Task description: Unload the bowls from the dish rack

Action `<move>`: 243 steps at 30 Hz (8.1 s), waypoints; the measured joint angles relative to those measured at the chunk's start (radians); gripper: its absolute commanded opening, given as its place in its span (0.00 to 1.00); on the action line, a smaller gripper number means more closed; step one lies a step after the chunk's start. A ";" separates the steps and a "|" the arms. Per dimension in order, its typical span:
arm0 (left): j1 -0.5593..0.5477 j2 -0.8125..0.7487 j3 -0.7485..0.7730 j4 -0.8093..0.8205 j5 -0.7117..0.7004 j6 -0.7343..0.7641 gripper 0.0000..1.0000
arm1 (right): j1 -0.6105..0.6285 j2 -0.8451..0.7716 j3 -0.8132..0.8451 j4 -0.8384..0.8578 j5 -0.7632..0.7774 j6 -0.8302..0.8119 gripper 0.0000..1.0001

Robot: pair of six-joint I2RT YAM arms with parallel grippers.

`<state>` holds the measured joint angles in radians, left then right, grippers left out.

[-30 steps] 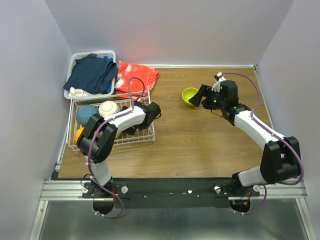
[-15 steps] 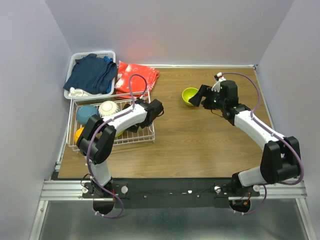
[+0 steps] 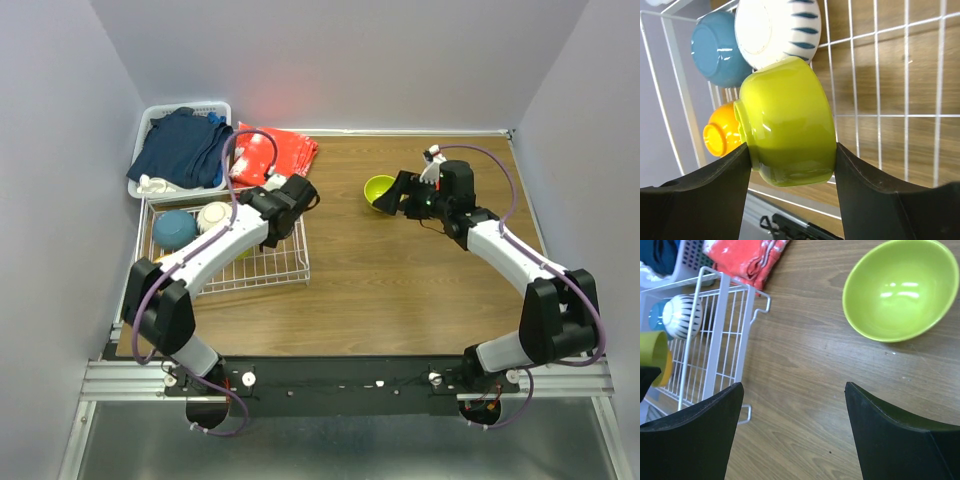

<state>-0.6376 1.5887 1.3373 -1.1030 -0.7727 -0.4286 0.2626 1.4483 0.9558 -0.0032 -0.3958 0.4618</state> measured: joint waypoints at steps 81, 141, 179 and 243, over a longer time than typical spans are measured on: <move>0.126 -0.787 -0.465 0.702 0.181 0.205 0.99 | -0.003 0.406 0.590 -0.457 0.192 -0.076 0.01; 0.138 -0.568 -0.456 0.649 0.209 0.343 0.99 | -0.068 -0.124 0.128 -0.286 0.303 -0.118 0.98; 0.220 0.132 -0.212 0.577 0.004 0.548 0.86 | -0.031 -0.343 -0.211 0.051 0.306 -0.026 0.99; 0.098 0.073 -0.256 0.539 -0.055 0.552 0.06 | -0.006 -0.269 -0.229 0.093 0.224 -0.055 0.98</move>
<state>-0.5392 1.6619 1.0809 -0.5636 -0.8280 0.1230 0.2565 1.1797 0.7265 0.0902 -0.1719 0.4068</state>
